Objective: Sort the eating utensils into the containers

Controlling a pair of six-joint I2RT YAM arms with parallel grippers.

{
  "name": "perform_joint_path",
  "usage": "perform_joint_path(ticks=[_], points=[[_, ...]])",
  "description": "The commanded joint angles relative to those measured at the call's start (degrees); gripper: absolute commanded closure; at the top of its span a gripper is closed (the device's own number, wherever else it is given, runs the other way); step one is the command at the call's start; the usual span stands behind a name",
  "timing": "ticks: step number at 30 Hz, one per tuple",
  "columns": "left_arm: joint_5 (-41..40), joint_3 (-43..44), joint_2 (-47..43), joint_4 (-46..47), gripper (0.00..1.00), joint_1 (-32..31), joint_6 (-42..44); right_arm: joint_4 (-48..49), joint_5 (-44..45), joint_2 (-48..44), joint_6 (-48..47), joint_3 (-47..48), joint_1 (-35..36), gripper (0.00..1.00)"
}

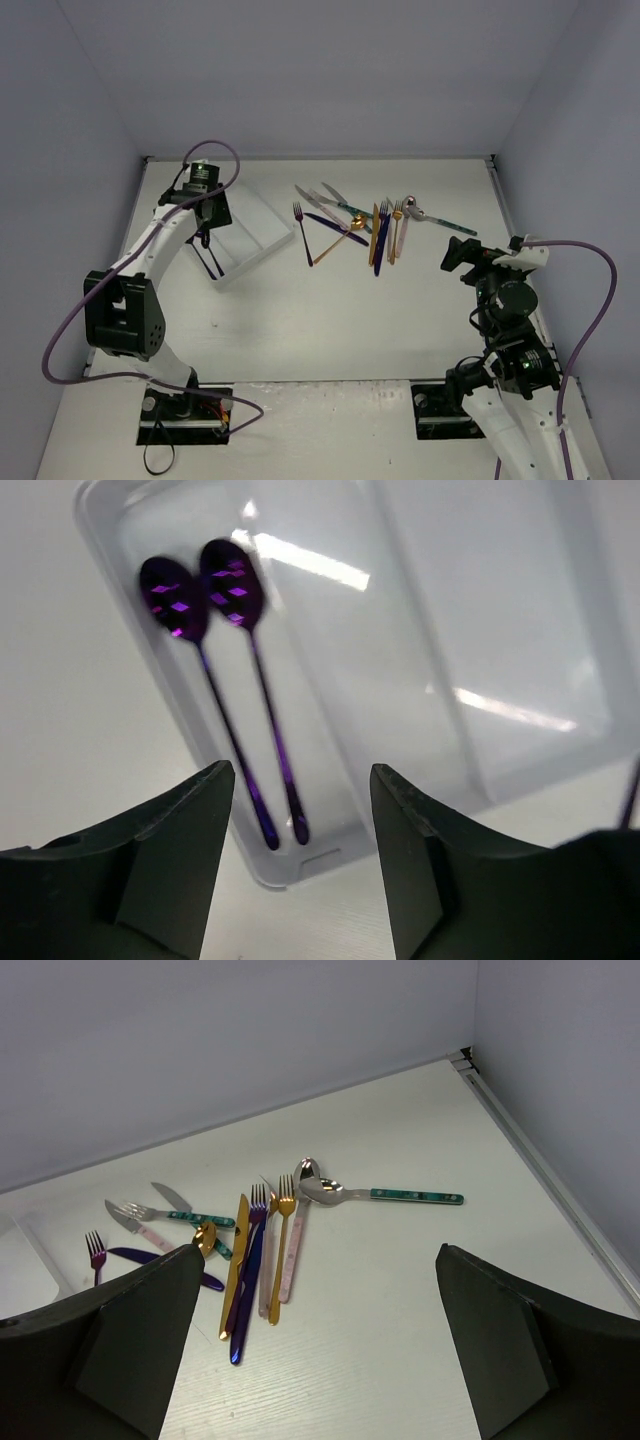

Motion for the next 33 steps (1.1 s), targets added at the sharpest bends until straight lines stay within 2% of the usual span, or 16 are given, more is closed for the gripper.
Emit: perform_joint_path(ticks=[1,5,9,13,17,24,33], points=[[9.1,1.1,-5.3,11.3,0.46,-6.1,14.9,4.9,-0.9,1.1,-0.4,0.6,0.5,0.00],[25.6,2.2,-3.9,16.1,0.46,-8.8,25.4,4.9,-1.2,1.0,-0.5,0.6,0.6,0.00],[33.5,7.8,2.5,12.8,0.46,-11.9,34.3,4.9,-1.3,1.1,-0.6,0.6,0.5,0.00],[35.2,13.5,9.0,9.4,0.46,-15.6,39.8,4.9,-1.5,1.2,-0.6,0.6,0.6,0.00],[37.6,17.3,14.4,9.4,0.46,-18.5,41.7,4.8,-1.5,1.1,-0.6,0.6,0.6,0.00],[38.6,24.3,23.0,8.0,0.46,-23.9,42.0,5.0,-2.4,1.3,-0.8,0.5,0.6,0.00],[38.5,30.6,31.5,8.1,0.46,-24.8,39.0,5.0,-3.6,1.9,-0.9,0.6,0.7,0.00]])
